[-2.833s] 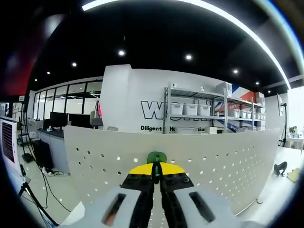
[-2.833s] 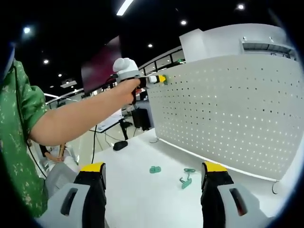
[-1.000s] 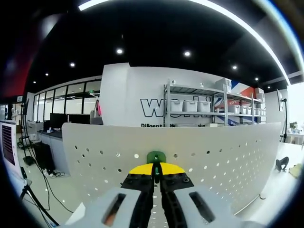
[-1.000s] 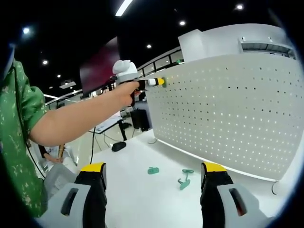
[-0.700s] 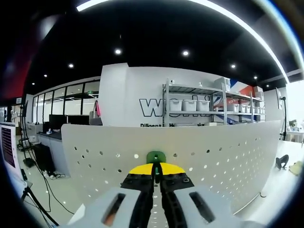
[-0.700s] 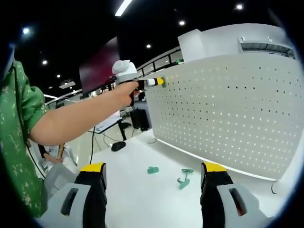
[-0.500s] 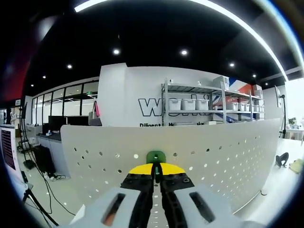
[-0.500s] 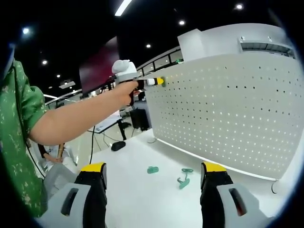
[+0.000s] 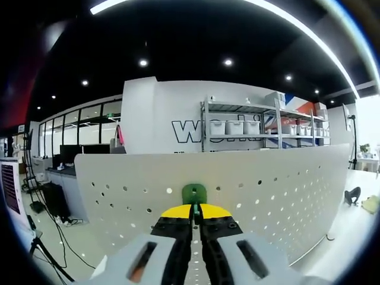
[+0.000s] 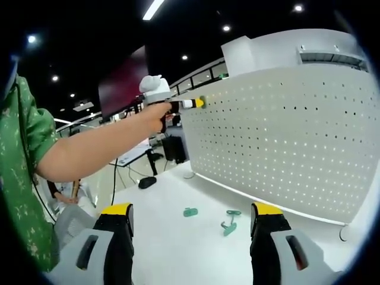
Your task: Insert the hook assembly into the mounting plate slot until the hook locks in place.
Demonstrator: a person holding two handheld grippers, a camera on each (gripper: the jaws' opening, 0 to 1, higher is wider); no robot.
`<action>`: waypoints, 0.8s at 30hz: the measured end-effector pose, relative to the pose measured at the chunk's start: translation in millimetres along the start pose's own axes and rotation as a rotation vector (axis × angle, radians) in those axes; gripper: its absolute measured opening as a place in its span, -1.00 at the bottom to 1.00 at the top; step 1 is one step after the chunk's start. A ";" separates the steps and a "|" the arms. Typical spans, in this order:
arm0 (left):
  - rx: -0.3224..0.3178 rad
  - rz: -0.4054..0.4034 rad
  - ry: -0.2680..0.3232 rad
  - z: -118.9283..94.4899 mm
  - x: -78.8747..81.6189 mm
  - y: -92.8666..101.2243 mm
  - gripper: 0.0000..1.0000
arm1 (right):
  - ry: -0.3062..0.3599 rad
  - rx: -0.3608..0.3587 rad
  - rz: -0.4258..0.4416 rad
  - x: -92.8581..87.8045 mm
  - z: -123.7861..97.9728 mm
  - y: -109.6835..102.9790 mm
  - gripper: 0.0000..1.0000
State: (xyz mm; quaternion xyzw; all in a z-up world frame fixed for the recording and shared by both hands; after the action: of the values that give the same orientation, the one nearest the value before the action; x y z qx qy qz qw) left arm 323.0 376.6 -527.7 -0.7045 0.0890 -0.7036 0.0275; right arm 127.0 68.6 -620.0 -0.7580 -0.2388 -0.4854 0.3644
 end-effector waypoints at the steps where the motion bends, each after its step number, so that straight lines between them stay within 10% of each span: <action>1: 0.000 0.008 -0.002 0.4 0.1 -0.2 -0.93 | -0.001 0.000 0.001 -0.6 0.0 0.1 0.65; 24: -0.009 0.129 -0.030 3.2 0.9 -1.4 -0.94 | 0.001 -0.001 0.003 -0.3 1.0 1.6 0.65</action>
State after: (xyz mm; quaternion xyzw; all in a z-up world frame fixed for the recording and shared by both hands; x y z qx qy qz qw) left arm 326.3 377.6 -526.5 -0.7079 0.1370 -0.6893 0.0709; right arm 128.6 68.4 -621.0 -0.7584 -0.2373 -0.4853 0.3646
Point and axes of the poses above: the point that each gripper's makers call its tool centre point, and the gripper's own axes: z roughly forward along the fingers, y roughly to its right, x roughly out of its top, the point moved 10 cm from there along -z, roughly backward along the fingers, and after that the axes turned 9 degrees about z, right-handed, at the moved point
